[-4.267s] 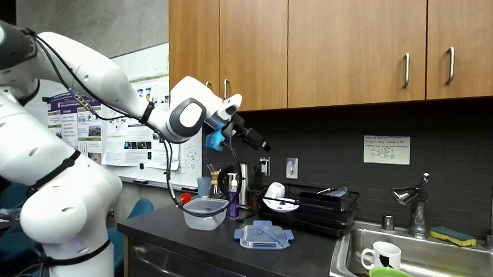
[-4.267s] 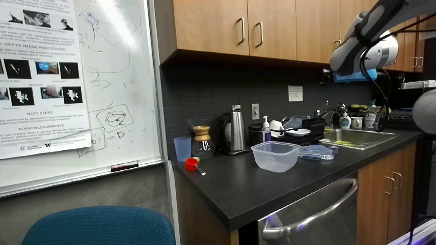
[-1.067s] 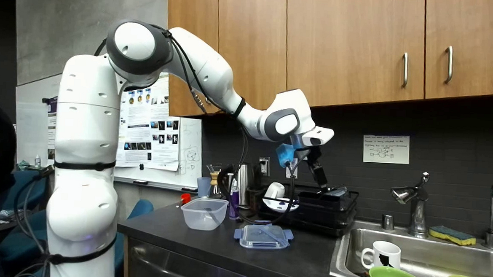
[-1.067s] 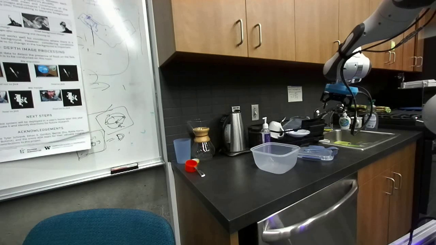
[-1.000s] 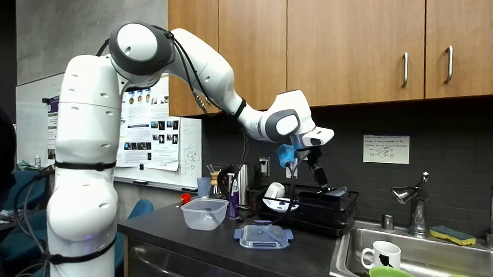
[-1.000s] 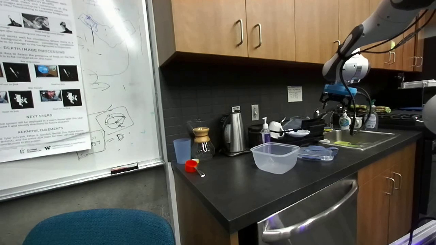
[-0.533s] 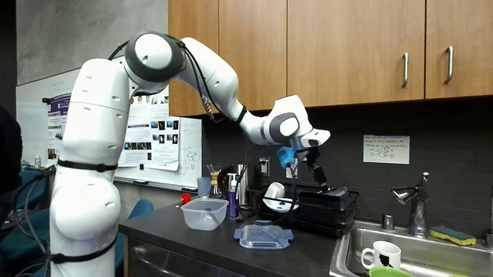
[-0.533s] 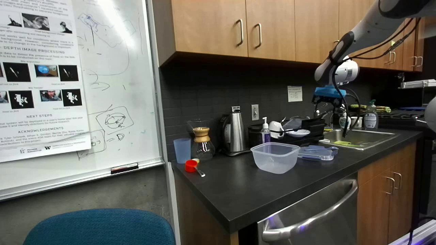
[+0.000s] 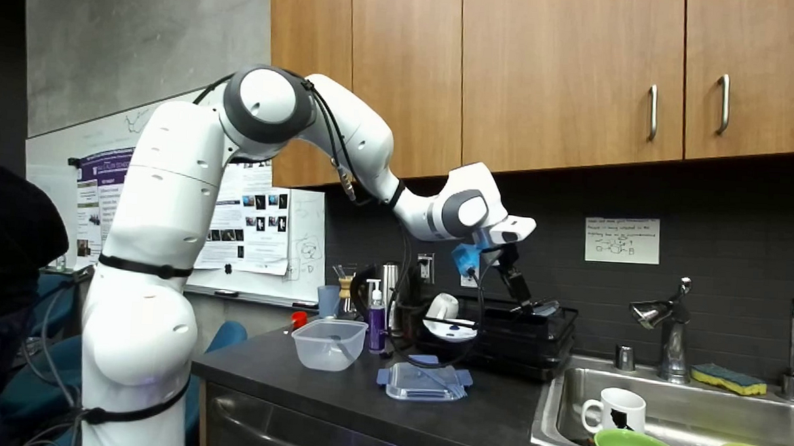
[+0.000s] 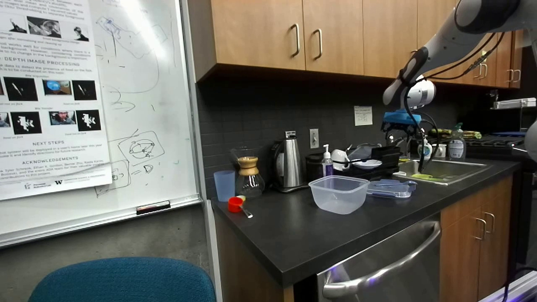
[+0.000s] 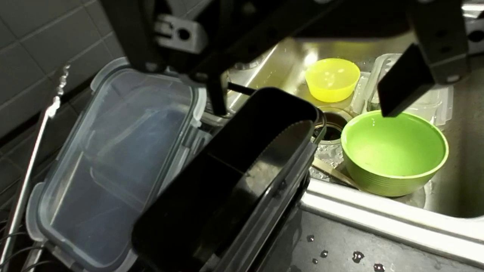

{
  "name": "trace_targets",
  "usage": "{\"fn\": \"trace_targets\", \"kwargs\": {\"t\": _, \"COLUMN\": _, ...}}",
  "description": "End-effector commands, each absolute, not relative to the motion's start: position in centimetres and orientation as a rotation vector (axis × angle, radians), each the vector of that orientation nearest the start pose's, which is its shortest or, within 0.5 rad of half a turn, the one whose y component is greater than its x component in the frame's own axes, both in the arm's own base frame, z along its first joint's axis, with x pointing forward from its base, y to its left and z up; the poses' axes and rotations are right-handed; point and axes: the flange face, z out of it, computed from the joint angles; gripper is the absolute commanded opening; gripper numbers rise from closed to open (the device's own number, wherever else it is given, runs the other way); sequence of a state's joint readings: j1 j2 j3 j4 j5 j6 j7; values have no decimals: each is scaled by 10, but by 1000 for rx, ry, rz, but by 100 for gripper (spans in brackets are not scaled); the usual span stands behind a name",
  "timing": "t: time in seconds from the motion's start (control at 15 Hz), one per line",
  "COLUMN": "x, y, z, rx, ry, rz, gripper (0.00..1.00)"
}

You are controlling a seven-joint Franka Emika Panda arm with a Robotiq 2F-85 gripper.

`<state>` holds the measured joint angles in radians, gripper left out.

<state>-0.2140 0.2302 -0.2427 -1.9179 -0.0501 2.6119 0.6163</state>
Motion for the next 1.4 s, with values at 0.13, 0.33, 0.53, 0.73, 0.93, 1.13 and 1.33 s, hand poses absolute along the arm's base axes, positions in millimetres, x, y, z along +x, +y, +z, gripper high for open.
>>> {"fn": "trace_targets", "kwargs": {"t": 0.13, "x": 590, "y": -285, "z": 415, "rx": -2724, "ry": 1555, "rz": -690, "gripper": 69}}
{"fn": "trace_targets", "kwargs": {"t": 0.33, "x": 590, "y": -288, "z": 411, "rx": -2734, "ry": 1565, "rz": -681, "gripper": 46}}
{"fn": "trace_targets", "kwargs": {"t": 0.53, "x": 588, "y": -284, "z": 412, "rx": -2760, "ry": 1548, "rz": -695, "gripper": 20}}
{"fn": "trace_targets", "kwargs": {"t": 0.73, "x": 588, "y": -274, "z": 418, "rx": -2785, "ry": 1502, "rz": -722, "gripper": 1}}
{"fn": "trace_targets", "kwargs": {"t": 0.93, "x": 589, "y": -263, "z": 427, "rx": -2831, "ry": 1458, "rz": -753, "gripper": 29}}
{"fn": "trace_targets", "kwargs": {"t": 1.13, "x": 590, "y": -250, "z": 441, "rx": -2866, "ry": 1398, "rz": -799, "gripper": 39}}
{"fn": "trace_targets", "kwargs": {"t": 1.33, "x": 590, "y": -238, "z": 454, "rx": -2902, "ry": 1351, "rz": -848, "gripper": 58}}
